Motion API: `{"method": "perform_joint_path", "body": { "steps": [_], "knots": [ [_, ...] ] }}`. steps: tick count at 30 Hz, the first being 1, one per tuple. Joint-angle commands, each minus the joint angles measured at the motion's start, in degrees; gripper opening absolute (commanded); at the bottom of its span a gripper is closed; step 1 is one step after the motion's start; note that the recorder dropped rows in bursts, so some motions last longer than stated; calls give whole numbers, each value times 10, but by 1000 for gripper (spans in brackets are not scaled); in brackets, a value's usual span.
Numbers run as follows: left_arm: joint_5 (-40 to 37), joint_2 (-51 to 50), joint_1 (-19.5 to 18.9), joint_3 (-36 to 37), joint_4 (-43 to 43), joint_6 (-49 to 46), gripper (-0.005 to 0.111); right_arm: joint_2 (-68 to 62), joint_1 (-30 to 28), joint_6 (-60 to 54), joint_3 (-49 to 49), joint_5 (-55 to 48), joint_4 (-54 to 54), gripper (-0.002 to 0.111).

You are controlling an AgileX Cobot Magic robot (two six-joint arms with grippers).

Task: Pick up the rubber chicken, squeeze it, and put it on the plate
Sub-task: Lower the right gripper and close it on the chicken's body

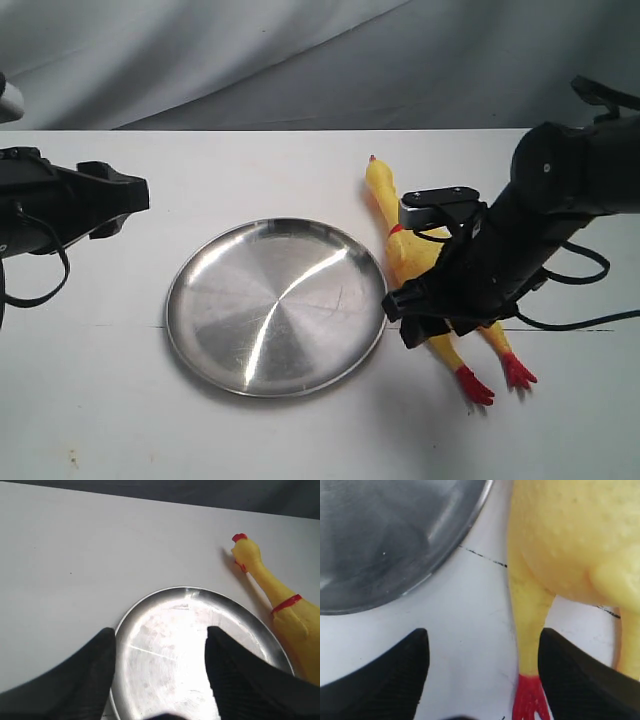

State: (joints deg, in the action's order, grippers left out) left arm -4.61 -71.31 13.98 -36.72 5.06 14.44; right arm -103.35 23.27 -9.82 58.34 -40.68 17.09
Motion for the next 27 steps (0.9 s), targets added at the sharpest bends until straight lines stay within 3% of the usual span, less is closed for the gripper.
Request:
{"method": "perform_joint_path", "body": {
  "steps": [1, 27],
  "knots": [
    [-11, -1, 3, -2, 4, 3, 53, -31, 1, 49, 24, -22, -48, 58],
    [3, -1, 2, -2, 4, 2, 53, -91, 1, 101, 24, 38, -69, 57]
  ]
}}
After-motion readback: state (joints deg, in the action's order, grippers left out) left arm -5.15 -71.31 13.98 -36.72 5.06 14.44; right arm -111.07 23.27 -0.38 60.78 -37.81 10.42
